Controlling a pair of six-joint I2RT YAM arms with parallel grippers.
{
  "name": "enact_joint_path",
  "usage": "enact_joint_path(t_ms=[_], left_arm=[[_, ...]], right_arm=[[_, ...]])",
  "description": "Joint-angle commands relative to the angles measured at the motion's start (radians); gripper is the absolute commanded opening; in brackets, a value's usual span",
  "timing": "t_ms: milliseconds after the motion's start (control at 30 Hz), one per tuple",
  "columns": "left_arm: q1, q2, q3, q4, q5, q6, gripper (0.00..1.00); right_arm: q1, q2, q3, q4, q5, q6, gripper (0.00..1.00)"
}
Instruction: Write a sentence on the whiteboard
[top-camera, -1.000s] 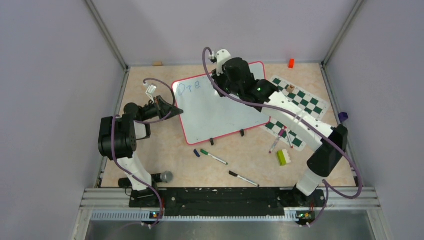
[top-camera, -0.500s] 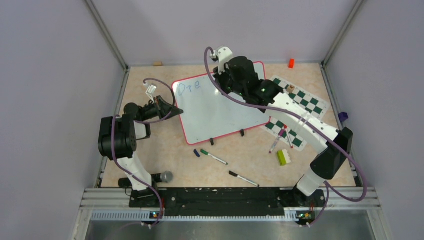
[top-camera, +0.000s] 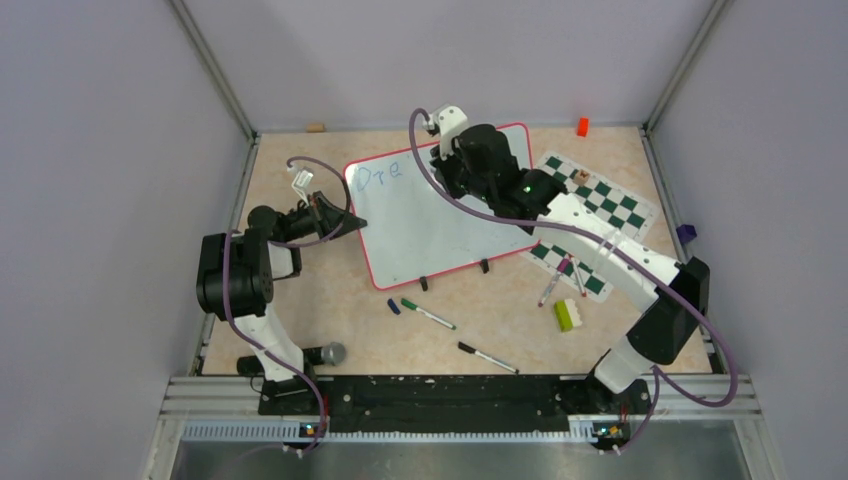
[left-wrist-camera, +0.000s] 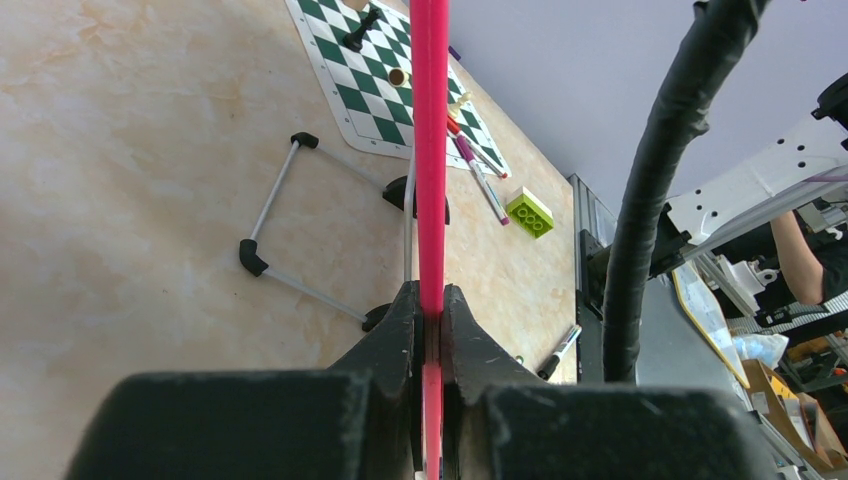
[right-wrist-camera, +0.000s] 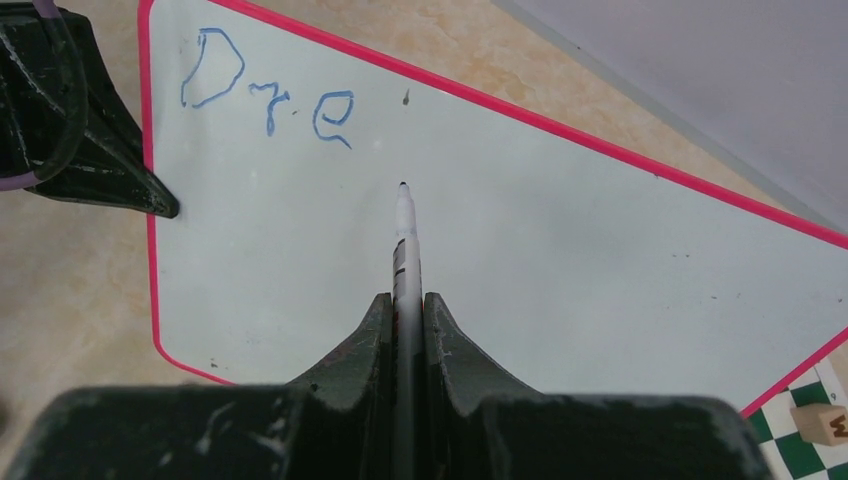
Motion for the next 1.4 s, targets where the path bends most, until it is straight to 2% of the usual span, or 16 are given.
enact_joint_path(t_ms=[0,267,467,833,1367], left_arm=[[-0.007,-0.030,0.019,0.116,0.020,0.021,0.00],[-0.008,-0.030,0.019,0.116,0.020,0.021,0.00],[-0.008,-0.031,0.018,0.116,0.022,0.024,0.00],[-0.007,-0.033,0.016,0.116,0.021,0.026,0.00],[-0.007,-0.032,0.017,0.116,0.022,0.024,0.00]], right_arm=[[-0.008,-0.053,0.003,0.067,-0.006,0.010,0.00],[-0.009,-0.045,-0.005,0.066,-0.029,0.035,0.00],[0.017,0.041,0.116,-0.023,0.036,0.034,0.00],[0.045,0.132,0.225,-0.071,0.041,0.028,0.00],[0.047,0.229,0.305,-0.108,0.046,0.025,0.00]])
